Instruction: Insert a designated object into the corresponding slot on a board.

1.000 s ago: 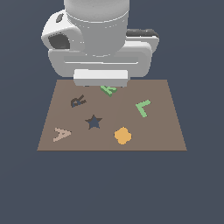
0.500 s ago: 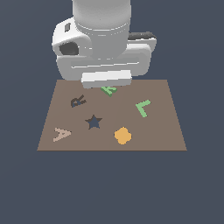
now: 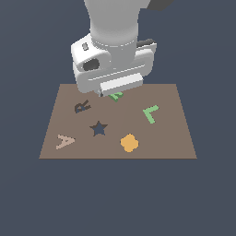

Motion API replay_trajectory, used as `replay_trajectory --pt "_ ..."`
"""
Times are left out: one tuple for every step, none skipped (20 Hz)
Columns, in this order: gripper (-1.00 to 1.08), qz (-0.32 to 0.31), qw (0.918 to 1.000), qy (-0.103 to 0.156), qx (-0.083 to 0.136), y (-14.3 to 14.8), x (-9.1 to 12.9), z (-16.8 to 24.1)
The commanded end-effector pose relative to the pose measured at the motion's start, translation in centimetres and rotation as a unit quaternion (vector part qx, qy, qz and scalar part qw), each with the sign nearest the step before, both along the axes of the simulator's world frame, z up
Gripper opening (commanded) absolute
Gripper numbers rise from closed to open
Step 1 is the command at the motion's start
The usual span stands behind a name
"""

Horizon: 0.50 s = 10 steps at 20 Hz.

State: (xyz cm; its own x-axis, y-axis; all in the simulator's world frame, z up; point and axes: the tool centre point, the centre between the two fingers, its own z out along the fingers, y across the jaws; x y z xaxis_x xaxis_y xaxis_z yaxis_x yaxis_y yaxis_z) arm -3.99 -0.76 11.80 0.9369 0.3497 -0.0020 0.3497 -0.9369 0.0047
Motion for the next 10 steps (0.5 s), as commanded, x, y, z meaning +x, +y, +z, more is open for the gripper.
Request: replay_trajectory --pt "1.0 0.042 0.9991 0.0 0.001 0.1 -1.0 -1.2" --pt "1.0 0.058 0.9983 0.0 0.001 0.2 -1.3 -1.7" --pt "1.0 0.074 0.9973 0.0 0.001 0.2 -1.7 -2.1" --pt "1.0 0.089 0.9961 0.0 0.001 0.2 -2.0 -2.6" --pt "1.0 0.103 0.9947 0.0 0.002 0.1 -2.4 -3.0" --pt "1.0 0.116 0.9933 0.0 0.002 0.1 -2.7 -3.4" --pt "1.0 0.128 0.9917 0.0 0.002 0.1 -2.9 -3.7" --pt "1.0 0.14 0.9902 0.0 0.002 0.1 -3.2 -4.1" --pt "1.0 0.151 0.9885 0.0 0.002 0.0 -3.5 -4.4" --pt "1.0 0.161 0.9869 0.0 0.003 0.0 -3.7 -4.7"
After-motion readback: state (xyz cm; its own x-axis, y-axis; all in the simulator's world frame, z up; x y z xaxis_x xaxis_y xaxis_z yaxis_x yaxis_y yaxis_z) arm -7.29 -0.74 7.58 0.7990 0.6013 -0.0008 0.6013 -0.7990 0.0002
